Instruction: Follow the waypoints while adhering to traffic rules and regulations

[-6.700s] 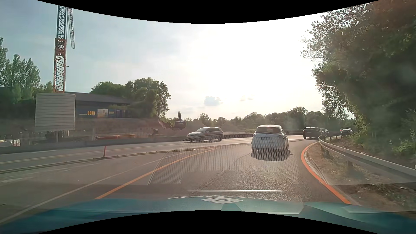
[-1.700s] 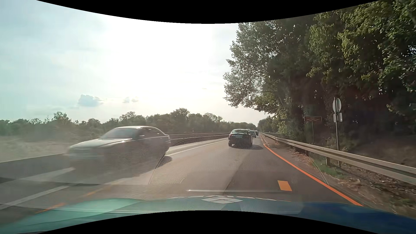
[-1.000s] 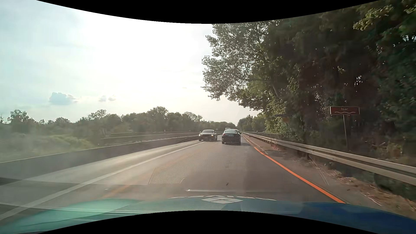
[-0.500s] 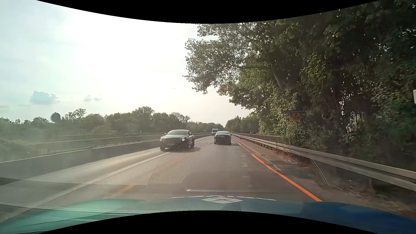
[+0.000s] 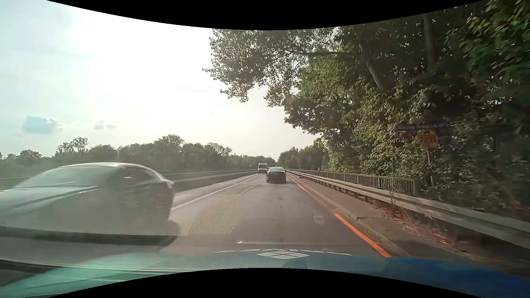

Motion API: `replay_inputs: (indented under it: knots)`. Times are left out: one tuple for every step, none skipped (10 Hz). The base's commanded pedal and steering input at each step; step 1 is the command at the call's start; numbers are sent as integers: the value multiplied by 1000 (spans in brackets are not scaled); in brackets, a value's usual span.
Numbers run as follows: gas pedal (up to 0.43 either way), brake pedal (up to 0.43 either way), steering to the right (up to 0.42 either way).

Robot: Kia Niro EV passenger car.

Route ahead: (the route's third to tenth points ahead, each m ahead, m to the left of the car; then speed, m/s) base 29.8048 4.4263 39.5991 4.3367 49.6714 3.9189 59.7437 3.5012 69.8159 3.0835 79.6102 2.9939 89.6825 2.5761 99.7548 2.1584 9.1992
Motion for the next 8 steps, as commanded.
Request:
replay_inputs:
  knots:
    - [189,0,20]
    - [189,0,14]
    - [189,0,11]
    - [189,0,11]
    - [189,0,11]
    - [189,0,10]
    - [189,0,8]
    - [189,0,5]
